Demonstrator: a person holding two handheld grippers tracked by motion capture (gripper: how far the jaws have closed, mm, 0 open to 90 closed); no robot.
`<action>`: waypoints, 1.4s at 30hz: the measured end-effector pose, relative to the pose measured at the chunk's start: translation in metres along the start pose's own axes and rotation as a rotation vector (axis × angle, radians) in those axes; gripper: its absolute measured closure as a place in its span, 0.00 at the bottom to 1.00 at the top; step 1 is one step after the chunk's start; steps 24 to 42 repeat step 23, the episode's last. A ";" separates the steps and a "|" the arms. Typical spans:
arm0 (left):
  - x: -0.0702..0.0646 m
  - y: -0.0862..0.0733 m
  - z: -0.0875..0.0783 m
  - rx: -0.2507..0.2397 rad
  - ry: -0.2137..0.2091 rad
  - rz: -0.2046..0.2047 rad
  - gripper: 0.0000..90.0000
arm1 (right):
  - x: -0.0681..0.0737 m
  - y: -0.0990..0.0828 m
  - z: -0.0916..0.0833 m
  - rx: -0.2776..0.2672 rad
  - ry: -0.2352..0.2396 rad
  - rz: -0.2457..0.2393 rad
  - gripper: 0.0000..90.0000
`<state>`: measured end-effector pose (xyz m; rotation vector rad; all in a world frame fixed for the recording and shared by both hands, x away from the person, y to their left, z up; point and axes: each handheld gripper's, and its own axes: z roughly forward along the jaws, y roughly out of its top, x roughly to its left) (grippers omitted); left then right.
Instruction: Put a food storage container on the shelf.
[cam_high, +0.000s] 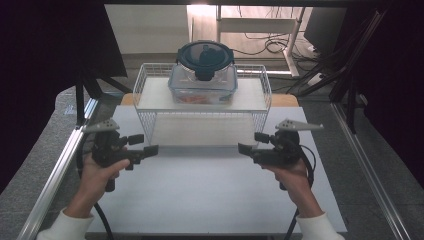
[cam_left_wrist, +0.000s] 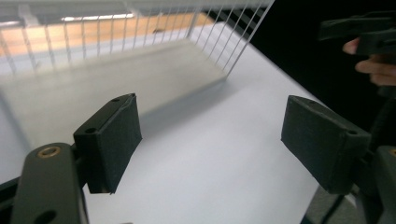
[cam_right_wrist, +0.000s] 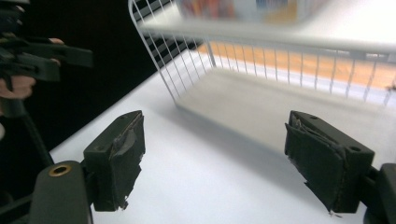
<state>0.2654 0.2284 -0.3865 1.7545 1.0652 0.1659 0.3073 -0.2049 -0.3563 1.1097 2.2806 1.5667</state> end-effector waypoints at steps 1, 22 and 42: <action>0.001 -0.008 0.001 0.010 0.006 -0.004 0.21 | 0.000 -0.011 -0.001 -0.001 -0.009 0.003 0.23; 0.015 -0.073 0.014 0.097 0.098 -0.051 0.21 | -0.013 -0.090 0.003 0.107 -0.135 0.005 0.22; 0.015 -0.074 0.014 0.098 0.099 -0.051 0.21 | -0.013 -0.090 0.002 0.099 -0.138 0.001 0.21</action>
